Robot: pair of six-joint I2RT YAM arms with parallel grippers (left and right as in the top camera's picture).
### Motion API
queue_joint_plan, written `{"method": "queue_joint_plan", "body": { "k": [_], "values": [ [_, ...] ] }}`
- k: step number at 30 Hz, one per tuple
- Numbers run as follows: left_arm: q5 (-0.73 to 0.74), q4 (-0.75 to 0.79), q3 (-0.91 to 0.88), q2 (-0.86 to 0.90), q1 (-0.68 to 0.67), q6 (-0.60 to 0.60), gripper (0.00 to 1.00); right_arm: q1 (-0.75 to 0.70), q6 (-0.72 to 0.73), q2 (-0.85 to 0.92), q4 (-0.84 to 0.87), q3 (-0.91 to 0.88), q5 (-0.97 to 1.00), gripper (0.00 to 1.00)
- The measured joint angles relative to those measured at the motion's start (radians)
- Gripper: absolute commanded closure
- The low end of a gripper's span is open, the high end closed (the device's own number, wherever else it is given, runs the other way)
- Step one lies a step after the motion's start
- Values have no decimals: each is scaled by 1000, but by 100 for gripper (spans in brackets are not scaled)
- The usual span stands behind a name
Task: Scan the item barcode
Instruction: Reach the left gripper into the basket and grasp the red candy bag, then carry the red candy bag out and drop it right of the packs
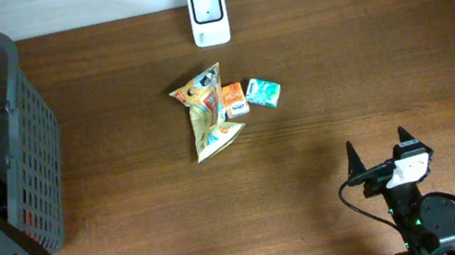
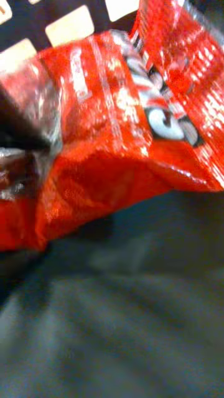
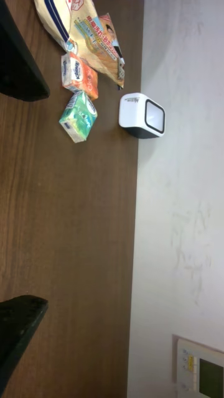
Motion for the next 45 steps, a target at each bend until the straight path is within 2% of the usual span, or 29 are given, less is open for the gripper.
{"method": "queue_joint_plan", "body": {
  "k": [1,2,8,11,12,13,16,20,23,25,27,32,34,36,38,41,45],
  "values": [
    [0,0,-1,0,-2,-2,98,0,0,0,0,0,0,1],
    [-5,3,-5,-2,-3,-6,100,0,0,0,0,0,0,2],
    [-2,-21,2,-8,-4,-5,100,0,0,0,0,0,0,2],
    [131,-100,90,-16,1,20,100,0,0,0,0,0,0,1],
    [210,-121,174,-28,2,43,100,0,0,0,0,0,0,2],
    [299,-122,272,-72,2,82,100,0,0,0,0,0,0,2],
    [384,-113,460,-236,0,124,100,0,0,0,0,0,0,2],
    [454,-78,552,-489,1,139,100,0,0,0,0,0,0,2],
    [627,1,554,-619,-13,163,100,0,-1,0,0,0,0,2],
    [818,69,554,-669,-98,251,100,0,0,0,0,0,0,2],
    [885,69,554,-684,-187,301,100,0,0,0,0,0,0,2],
    [993,58,548,-629,-696,456,100,0,0,0,0,0,0,2],
    [954,49,547,-542,-846,496,100,0,0,0,0,0,0,2],
    [893,47,541,-451,-935,510,100,0,0,0,0,0,0,2],
    [776,54,539,-323,-1028,521,100,0,0,0,0,0,0,1],
    [607,70,533,-160,-1110,525,100,0,0,0,0,0,0,2],
    [527,171,532,25,-1174,526,100,0,0,0,0,0,0,1]
  ]
}}
